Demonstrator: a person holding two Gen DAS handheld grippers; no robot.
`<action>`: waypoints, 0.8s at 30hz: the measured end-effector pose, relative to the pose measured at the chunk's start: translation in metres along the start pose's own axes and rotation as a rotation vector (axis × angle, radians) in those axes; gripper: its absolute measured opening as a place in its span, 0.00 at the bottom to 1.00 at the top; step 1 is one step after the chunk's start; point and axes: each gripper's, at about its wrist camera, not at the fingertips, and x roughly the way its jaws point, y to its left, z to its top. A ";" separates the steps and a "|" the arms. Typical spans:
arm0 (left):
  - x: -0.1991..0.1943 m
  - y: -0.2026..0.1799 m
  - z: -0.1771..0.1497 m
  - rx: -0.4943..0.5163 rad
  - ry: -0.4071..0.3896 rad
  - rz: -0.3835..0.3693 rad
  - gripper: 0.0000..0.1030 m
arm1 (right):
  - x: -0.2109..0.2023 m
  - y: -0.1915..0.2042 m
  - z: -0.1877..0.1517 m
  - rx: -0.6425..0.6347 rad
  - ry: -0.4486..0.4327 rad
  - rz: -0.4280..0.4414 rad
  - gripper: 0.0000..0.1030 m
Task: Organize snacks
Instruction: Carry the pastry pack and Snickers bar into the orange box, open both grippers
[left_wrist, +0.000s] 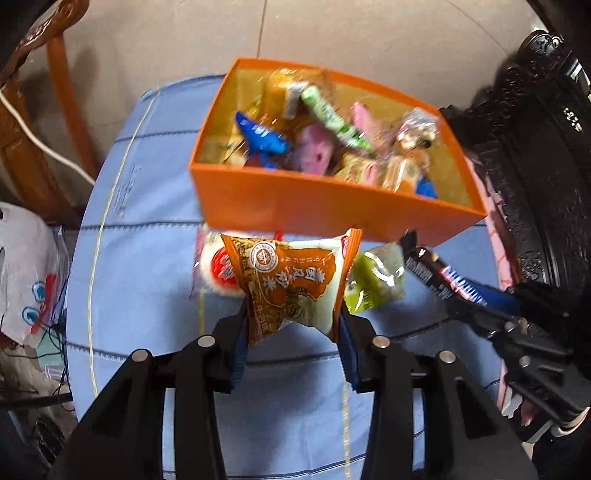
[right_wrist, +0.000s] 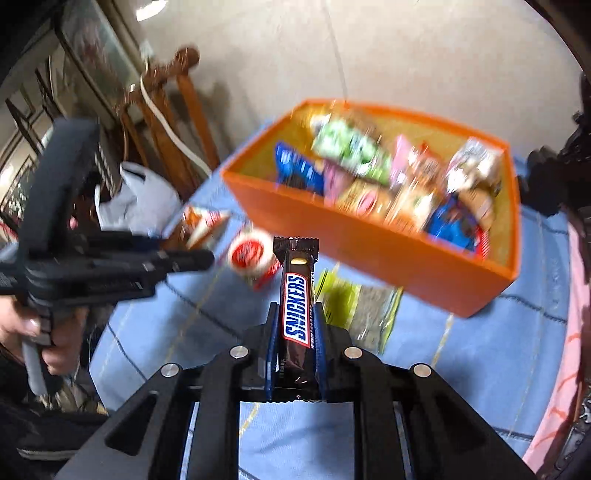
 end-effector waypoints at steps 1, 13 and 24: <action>-0.002 -0.004 0.004 0.009 -0.010 -0.005 0.39 | -0.006 -0.004 0.005 0.006 -0.014 -0.001 0.16; -0.013 -0.072 0.141 0.100 -0.167 0.031 0.76 | -0.003 -0.063 0.115 0.166 -0.241 -0.180 0.23; 0.018 -0.046 0.106 0.050 -0.099 0.170 0.96 | 0.000 -0.079 0.062 0.246 -0.213 -0.153 0.64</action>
